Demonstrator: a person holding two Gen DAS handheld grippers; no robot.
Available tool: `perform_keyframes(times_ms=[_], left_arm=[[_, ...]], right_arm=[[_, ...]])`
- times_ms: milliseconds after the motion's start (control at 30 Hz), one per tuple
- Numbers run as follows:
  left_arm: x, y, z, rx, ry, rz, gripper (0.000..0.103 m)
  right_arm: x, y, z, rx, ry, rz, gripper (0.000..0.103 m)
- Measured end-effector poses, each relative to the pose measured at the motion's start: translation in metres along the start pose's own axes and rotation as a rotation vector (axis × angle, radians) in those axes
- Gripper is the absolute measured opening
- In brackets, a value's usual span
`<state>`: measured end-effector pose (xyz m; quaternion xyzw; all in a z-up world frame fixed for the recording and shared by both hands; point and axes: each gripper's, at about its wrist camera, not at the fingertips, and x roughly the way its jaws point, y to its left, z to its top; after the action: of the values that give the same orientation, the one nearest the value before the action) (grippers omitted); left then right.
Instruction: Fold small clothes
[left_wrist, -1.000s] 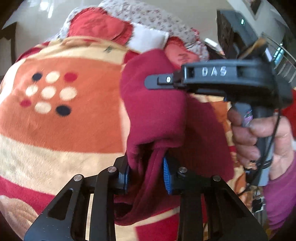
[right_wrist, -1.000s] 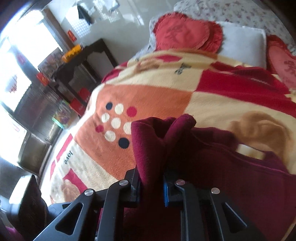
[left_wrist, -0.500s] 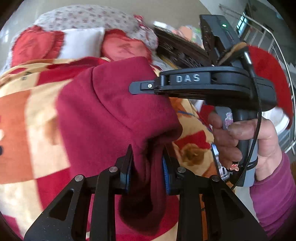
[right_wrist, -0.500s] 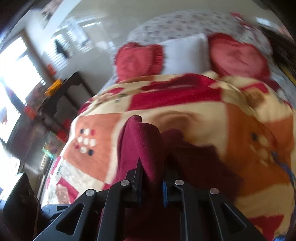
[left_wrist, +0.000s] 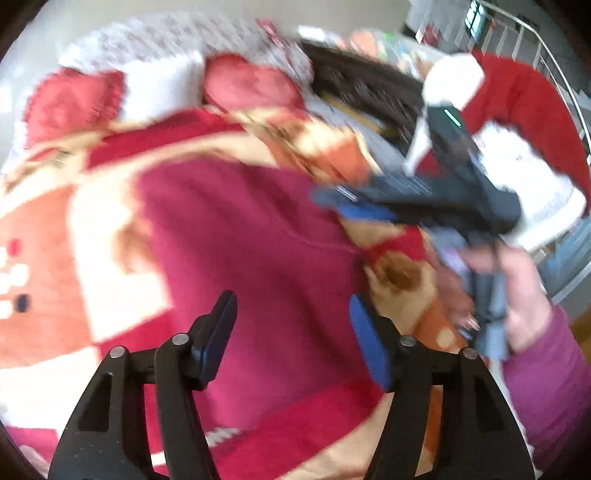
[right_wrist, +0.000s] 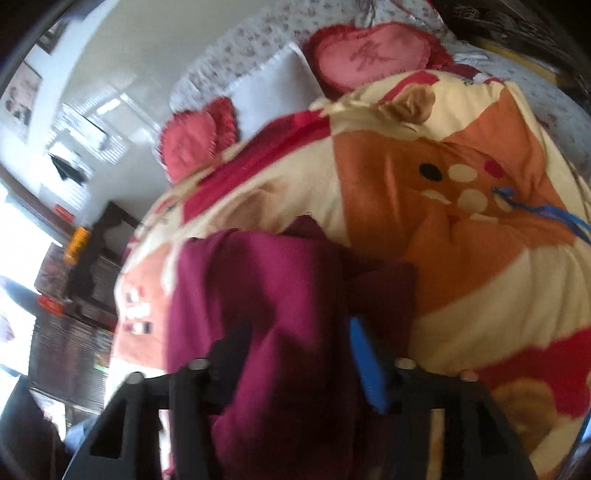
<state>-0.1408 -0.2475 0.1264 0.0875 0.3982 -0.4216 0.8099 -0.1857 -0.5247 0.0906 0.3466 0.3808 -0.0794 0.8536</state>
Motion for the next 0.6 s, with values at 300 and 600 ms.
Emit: perform_keyframes(times_ms=[300,600], left_arm=[[0.041,0.035,-0.015,-0.103,0.094,0.146,0.064],[0.064,0.018,-0.027,-0.058,0.126,0.188,0.067]], right_arm=[[0.014,0.033,-0.047,-0.17,0.099,-0.078,0.032],[0.025,0.027,-0.059,-0.28,0.068,-0.253,0.025]])
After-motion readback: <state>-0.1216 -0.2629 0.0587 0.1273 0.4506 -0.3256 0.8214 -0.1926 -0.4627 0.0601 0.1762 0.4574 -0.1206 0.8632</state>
